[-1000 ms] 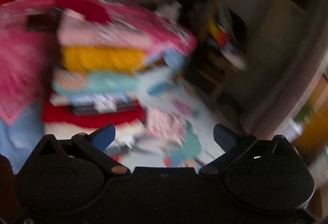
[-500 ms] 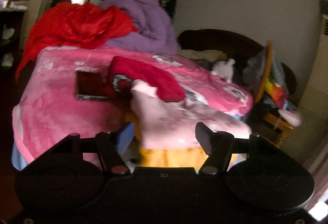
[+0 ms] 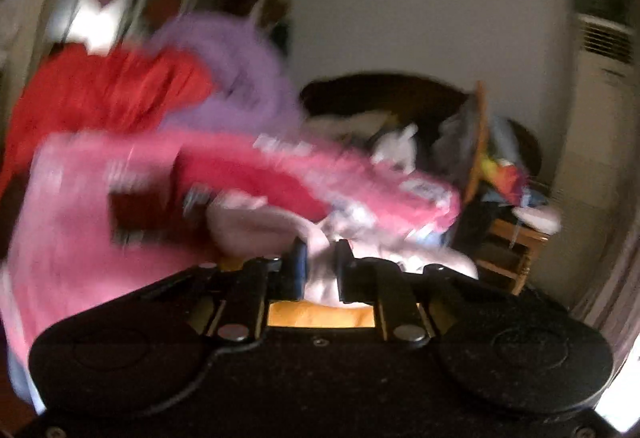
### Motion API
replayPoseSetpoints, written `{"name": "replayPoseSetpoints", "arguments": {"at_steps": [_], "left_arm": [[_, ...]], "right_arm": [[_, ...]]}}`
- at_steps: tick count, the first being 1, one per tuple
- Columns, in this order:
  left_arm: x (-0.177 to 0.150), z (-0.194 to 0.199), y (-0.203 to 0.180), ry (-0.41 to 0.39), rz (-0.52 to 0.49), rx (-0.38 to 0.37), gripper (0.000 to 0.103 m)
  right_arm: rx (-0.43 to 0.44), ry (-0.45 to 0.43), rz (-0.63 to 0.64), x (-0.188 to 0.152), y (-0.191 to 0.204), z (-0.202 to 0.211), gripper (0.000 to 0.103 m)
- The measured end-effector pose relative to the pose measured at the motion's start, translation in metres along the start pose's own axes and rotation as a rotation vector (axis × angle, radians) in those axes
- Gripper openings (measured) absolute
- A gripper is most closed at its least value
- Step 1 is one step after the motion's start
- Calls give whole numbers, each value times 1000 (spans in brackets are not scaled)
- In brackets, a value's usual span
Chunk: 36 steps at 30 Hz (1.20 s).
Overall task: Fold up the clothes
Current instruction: 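Turn toward the bed and grasp the pink sweatshirt with the left tool, then carry the pink sweatshirt with the left tool and drop it on the mat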
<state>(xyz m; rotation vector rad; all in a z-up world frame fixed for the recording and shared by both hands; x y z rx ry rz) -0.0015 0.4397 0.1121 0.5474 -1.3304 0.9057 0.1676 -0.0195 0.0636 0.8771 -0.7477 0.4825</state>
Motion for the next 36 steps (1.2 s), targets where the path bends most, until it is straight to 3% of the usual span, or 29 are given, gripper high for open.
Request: {"name": "replayPoseSetpoints", "arguments": {"at_steps": [2,3,5,6,7,9,11,13,14,16,18,20,22,30,32,34,36], "left_arm": [[16,25,-27,-73,-65,-93,10],[23,43,-43,-108,-83,-176,8],[36,83,-79,-158,-84,-401,7],[39,101,-94,-149,-39,-554,6],[39,118,-111,-152,-42,-658,6],[25,148,-154,-167,-226,-690,5],[-3,174,-192,-103,-313,-805,5],[-42,196,-230,-100,-526,-782,5],[-58,208,-243,-63,-553,-827,5],[-88,235,-269,-73,-673,-878,5],[-113,255,-290,-29,-710,-936,6],[-141,273,-313,-10,-780,-946,11],[-162,287,-329,-40,-867,-921,13],[-186,305,-352,-36,-927,-965,16],[-193,300,-352,4,-935,-956,26],[-204,291,-357,78,-929,-942,50],[-216,282,-360,153,-916,-924,51]], "right_arm": [[-5,-11,-39,0,-7,2,103],[-10,-18,-51,0,-10,5,103],[-26,-32,-57,3,-16,9,103],[-37,-42,-55,5,-18,13,103],[-50,-54,-50,8,-22,17,103],[-79,-84,-42,15,-30,31,103],[-118,-126,-45,23,-43,50,103],[-148,-173,-72,27,-59,74,103],[-162,-194,-88,28,-68,86,103],[-191,-222,-120,27,-85,107,103],[-218,-239,-147,23,-101,126,103],[-245,-247,-159,17,-114,140,103],[-273,-249,-167,10,-124,151,103],[-319,-236,-167,-5,-146,181,103],[-325,-221,-158,-7,-149,184,103],[-335,-200,-135,-11,-152,183,103],[-370,-168,-100,-15,-158,177,103]]}}
Point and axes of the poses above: each gripper's, at about its wrist camera, not at the fingertips, and z roughly against the way its jaws point, y to its left, x to its top, the point moved 6 cm from there along -z, roughly the way its jaws point, and after that the axes turned 12 degrees about x, right-handed, at the moved point
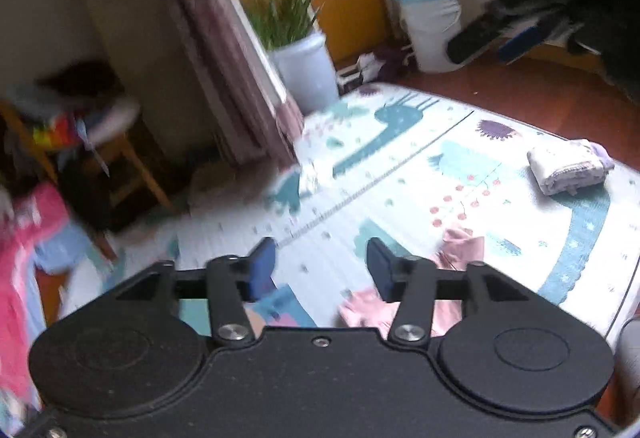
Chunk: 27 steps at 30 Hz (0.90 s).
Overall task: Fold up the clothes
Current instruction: 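Carry the pink sweatshirt with the left tool and drop it on the mat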
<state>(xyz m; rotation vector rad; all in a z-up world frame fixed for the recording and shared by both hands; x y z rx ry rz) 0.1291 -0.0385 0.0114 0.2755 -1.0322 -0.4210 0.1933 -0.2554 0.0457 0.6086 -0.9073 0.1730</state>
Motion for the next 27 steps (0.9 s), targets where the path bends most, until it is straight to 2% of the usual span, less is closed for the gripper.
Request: {"name": "replayPoseSetpoints", "arguments": {"at_steps": [4,8,9,12,13,17,20,25,27], "left_arm": [[-13,-16,-7,115,81,-55,51],[-13,-38,-10,171,129,-111,51],[-12,-44,-11,175,119,-108,51],[-17,-66,-21,195,62,-125,66],[-20,-75,-25,207,42,-131,68],[-34,-105,-39,243,-17,-154,68],[-44,-127,-47,236,-59,-193,68],[-61,-166,-48,273,-69,-268,68],[-68,-185,-46,298,-64,-287,68]], "right_arm": [[-24,62,68,-13,-9,-22,103],[-24,120,91,-29,-23,-49,103],[-17,137,92,-34,-27,-55,103],[-17,185,121,-47,-36,-74,103],[-19,195,131,-51,-39,-79,103],[-23,228,184,-62,-54,-102,103],[-40,255,214,-70,-72,-118,103],[-19,351,103,-91,-102,-148,103],[-22,400,130,-101,-107,-160,103]]}}
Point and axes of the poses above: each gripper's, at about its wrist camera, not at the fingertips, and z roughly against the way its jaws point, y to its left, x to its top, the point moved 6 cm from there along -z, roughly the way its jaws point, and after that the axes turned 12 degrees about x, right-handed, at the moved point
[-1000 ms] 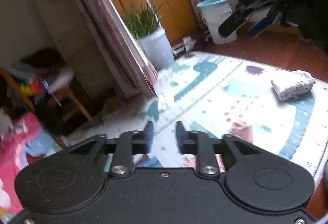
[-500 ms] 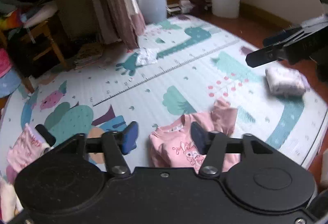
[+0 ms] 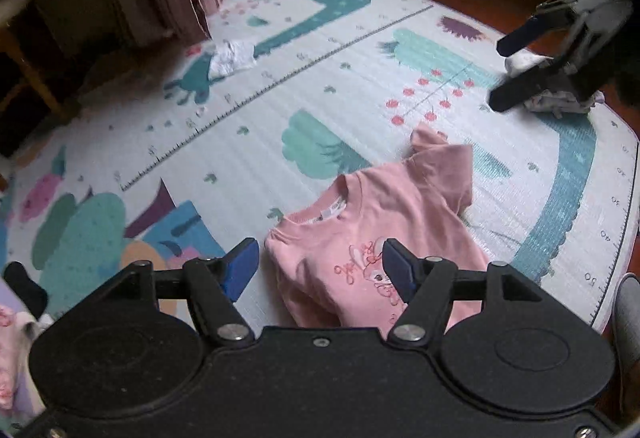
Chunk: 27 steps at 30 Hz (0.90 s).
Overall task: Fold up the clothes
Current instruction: 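Carry the pink sweatshirt with the left tool and drop it on the mat, then grasp the sweatshirt collar with the left tool while the right tool grasps the neckband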
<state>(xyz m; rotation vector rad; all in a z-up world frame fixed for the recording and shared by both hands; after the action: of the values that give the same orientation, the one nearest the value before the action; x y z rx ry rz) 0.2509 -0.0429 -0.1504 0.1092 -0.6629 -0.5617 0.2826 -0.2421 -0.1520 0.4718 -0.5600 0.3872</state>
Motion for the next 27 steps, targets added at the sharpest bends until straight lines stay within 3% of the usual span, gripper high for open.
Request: {"name": "replayPoseSetpoints", "arguments": {"at_steps": [4,9,14,17,23,27], "left_arm": [[-5,-42,15,97,67,-47,67],[-4,-90,25,107,163,-73,67],[-3,-123,24,35,110,-51,68],[-3,-143,30,30,137,-96,72],[-8,-187,36,104,141,-128,72],[-13,-206,36,86,113,-148,71]], "right_arm": [[9,87,40,-10,-10,-37,103],[69,96,52,-15,-18,-79,102],[61,122,82,-21,-36,-125,83],[53,126,80,-24,-50,-146,81],[43,145,121,-28,-68,-182,79],[38,150,189,-26,-76,-199,75]]}}
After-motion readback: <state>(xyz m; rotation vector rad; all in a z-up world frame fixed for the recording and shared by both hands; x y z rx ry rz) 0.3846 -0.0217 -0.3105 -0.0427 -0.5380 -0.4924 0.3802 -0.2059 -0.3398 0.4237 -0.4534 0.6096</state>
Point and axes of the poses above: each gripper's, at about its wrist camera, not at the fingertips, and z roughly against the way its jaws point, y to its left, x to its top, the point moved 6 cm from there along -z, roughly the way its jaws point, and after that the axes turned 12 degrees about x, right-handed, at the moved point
